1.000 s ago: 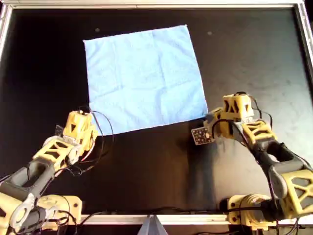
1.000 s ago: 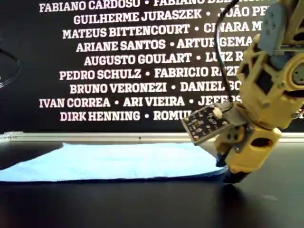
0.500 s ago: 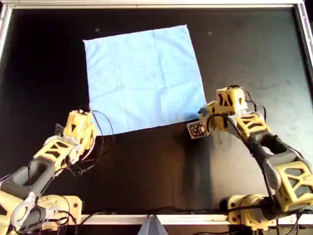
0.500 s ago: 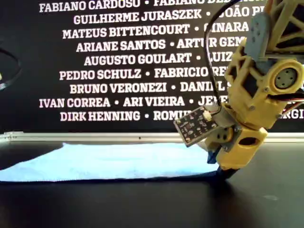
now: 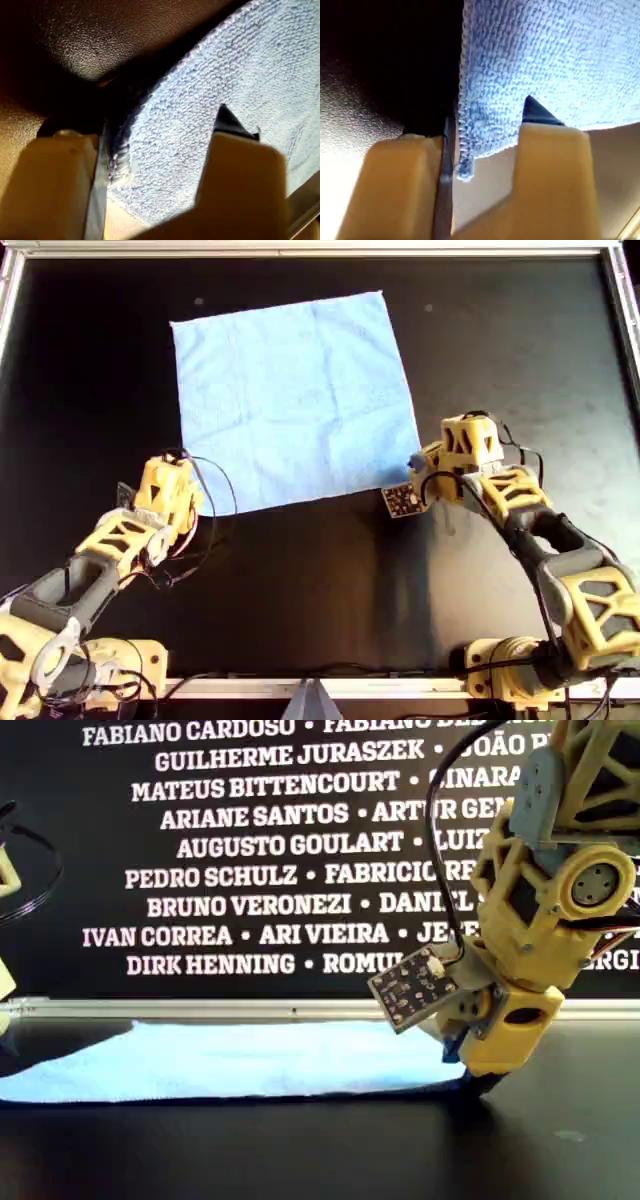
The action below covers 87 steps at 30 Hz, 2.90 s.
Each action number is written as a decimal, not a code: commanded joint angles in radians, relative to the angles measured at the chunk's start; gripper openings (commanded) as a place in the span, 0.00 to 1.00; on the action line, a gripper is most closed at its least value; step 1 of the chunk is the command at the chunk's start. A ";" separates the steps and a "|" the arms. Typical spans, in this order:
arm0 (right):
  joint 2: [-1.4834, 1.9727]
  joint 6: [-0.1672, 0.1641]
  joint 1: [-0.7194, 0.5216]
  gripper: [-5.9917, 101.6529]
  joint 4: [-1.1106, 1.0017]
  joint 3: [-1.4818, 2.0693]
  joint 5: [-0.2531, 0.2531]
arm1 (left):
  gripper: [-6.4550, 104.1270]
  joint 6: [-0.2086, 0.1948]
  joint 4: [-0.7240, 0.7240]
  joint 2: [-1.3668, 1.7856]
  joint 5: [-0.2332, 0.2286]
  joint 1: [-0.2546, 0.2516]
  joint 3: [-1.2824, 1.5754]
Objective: Fold a cloth
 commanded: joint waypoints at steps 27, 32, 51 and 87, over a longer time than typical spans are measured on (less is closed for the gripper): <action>-0.041 0.008 0.006 0.31 -0.037 -0.118 -0.015 | 0.33 0.000 -0.023 -0.069 0.011 -0.015 -0.078; -0.044 0.008 0.008 0.13 -0.038 -0.120 -0.015 | 0.11 0.000 -0.028 -0.071 0.012 -0.015 -0.091; 0.015 0.008 -0.005 0.04 -0.038 -0.020 -0.015 | 0.04 0.015 -0.012 -0.069 0.212 -0.015 -0.074; 0.360 0.005 -0.015 0.04 -0.038 0.376 0.002 | 0.05 0.015 -0.009 0.043 0.198 0.002 0.029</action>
